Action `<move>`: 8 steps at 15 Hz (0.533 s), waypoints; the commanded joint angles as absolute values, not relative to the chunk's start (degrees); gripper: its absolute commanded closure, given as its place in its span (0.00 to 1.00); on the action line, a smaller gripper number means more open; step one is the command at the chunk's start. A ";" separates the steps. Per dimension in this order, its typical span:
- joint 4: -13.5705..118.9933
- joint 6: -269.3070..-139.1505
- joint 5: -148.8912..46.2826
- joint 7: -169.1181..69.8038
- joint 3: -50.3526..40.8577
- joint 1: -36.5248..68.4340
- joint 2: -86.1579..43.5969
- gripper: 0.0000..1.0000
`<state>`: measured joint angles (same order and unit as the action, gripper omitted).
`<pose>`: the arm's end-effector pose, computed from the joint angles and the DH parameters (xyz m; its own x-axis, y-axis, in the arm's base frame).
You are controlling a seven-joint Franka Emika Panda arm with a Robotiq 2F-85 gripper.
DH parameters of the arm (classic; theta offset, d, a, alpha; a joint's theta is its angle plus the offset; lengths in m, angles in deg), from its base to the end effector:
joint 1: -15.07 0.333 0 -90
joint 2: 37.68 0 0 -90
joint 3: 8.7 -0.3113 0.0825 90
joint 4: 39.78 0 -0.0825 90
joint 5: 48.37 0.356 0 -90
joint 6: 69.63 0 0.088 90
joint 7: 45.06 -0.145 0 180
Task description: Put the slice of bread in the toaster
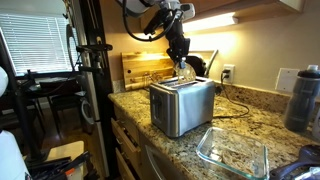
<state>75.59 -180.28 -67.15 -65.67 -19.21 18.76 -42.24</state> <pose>0.5016 0.0938 0.4603 0.9959 0.0186 0.0889 -0.0092 -0.9531 0.3026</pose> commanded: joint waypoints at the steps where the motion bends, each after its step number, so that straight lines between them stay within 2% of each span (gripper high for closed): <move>1: 73.97 -179.44 -66.38 -64.56 -17.92 19.47 -41.34 0.93; 3: 73.62 -179.39 -66.36 -64.55 -17.68 19.48 -41.02 0.92; 4: 73.53 -179.30 -66.38 -64.65 -17.58 19.48 -40.93 0.64; 5: 73.44 -179.24 -66.35 -64.62 -17.47 19.46 -40.89 0.62; 8: 73.20 -179.14 -66.31 -64.74 -17.27 19.43 -40.73 0.44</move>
